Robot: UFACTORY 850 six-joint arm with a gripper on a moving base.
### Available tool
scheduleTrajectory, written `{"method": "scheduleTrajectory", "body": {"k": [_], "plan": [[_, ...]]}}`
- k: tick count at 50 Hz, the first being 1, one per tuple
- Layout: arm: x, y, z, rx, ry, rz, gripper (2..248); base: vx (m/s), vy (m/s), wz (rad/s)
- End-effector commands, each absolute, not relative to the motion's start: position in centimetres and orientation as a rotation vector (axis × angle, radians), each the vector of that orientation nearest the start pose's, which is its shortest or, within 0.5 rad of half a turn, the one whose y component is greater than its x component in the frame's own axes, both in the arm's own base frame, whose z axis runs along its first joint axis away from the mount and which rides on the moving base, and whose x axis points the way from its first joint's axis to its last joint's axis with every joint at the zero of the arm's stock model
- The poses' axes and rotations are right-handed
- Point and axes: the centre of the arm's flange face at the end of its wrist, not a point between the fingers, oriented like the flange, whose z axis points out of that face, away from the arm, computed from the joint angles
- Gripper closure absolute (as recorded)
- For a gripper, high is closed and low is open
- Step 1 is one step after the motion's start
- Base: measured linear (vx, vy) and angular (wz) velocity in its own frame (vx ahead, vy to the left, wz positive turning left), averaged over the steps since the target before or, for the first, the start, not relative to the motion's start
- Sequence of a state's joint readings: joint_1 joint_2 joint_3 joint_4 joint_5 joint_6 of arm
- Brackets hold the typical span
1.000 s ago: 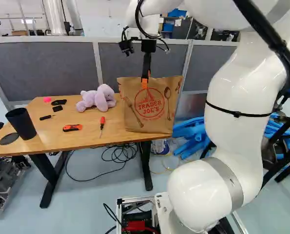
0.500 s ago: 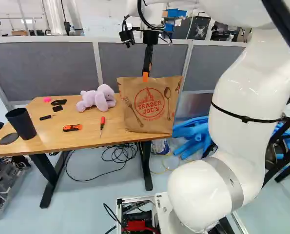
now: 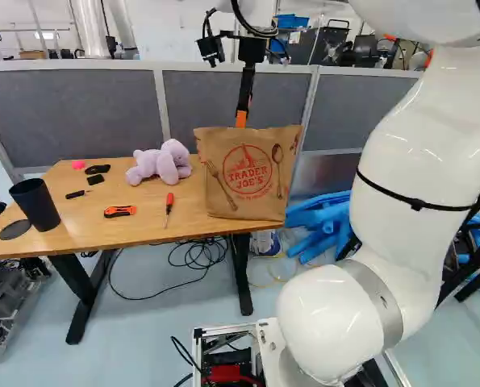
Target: Pick up the bag on the ground and place it on the table
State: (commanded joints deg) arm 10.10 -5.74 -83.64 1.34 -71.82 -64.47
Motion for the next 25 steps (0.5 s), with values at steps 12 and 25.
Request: {"method": "scheduleTrajectory", "body": {"k": [12, 25], "plan": [[48.84, 8.91, 72.00, -2.525, -1.910, -0.166, 3, -0.018, -0.001, 0.043], [48.84, 8.91, 72.00, -2.525, -1.910, -0.166, 3, -0.071, -0.005, -0.007]]}}
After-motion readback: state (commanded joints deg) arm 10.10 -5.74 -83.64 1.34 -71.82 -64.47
